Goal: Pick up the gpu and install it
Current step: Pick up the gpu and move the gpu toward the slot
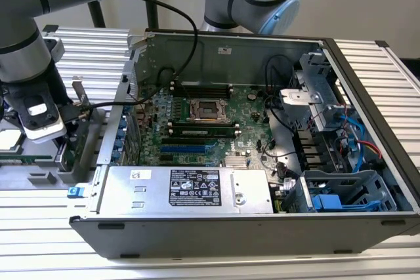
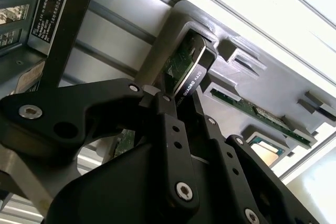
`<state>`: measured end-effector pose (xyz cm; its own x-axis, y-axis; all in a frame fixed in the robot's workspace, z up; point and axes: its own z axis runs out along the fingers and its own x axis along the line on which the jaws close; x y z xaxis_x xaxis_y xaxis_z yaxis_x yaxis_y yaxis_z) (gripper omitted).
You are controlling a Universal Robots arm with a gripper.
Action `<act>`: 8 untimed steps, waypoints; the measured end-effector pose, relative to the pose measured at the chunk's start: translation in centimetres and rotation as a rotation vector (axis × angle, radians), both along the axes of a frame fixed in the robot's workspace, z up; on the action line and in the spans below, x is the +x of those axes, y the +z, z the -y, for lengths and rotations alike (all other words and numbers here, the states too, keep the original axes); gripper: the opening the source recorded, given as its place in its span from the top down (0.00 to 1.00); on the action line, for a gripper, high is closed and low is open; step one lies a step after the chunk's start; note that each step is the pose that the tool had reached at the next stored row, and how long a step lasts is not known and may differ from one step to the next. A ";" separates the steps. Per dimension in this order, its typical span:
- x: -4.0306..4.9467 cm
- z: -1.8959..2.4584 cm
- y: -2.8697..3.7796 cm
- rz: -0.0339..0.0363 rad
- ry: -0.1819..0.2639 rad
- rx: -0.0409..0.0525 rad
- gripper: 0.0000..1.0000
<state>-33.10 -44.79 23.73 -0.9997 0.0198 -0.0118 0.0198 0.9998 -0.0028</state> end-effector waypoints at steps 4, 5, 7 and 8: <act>0.00 0.00 0.46 -0.0001 0.000 -0.0002 1.00; 0.00 0.00 0.57 -0.0001 0.000 -0.0002 1.00; 0.00 0.00 0.82 -0.0001 0.000 -0.0001 1.00; 0.00 0.00 0.95 -0.0001 0.000 -0.0001 1.00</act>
